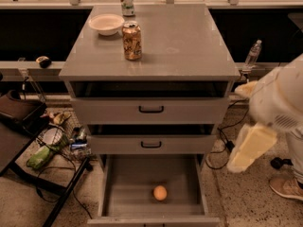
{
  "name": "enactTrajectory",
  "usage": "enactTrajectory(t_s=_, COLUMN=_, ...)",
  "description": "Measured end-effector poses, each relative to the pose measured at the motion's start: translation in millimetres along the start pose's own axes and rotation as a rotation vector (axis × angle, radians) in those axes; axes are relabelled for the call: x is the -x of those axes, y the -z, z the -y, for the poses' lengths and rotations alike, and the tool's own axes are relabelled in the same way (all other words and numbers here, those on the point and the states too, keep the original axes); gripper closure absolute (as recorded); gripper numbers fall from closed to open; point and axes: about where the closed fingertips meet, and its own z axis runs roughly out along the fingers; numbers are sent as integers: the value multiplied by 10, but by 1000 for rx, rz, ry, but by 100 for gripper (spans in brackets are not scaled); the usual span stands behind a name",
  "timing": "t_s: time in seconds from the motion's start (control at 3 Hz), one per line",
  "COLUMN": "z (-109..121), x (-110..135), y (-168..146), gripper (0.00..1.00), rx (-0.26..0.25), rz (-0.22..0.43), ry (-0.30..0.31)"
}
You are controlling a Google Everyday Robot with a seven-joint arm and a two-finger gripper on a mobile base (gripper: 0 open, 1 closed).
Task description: Pick orange from bottom drawer and place on counter
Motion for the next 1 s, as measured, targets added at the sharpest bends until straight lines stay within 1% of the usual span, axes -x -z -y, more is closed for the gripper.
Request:
enactTrajectory(t_s=0.33, z=-309, x=-185, y=-836, gripper=0, rx=52, rz=17, ry=-9)
enactTrajectory(t_s=0.67, z=-463, x=-382, y=-1648, gripper=0, rx=78, rz=18, ry=-31)
enactTrajectory(t_s=1.0, z=-266, x=-450, y=-2306, gripper=0, rx=38, rz=70, ry=-88)
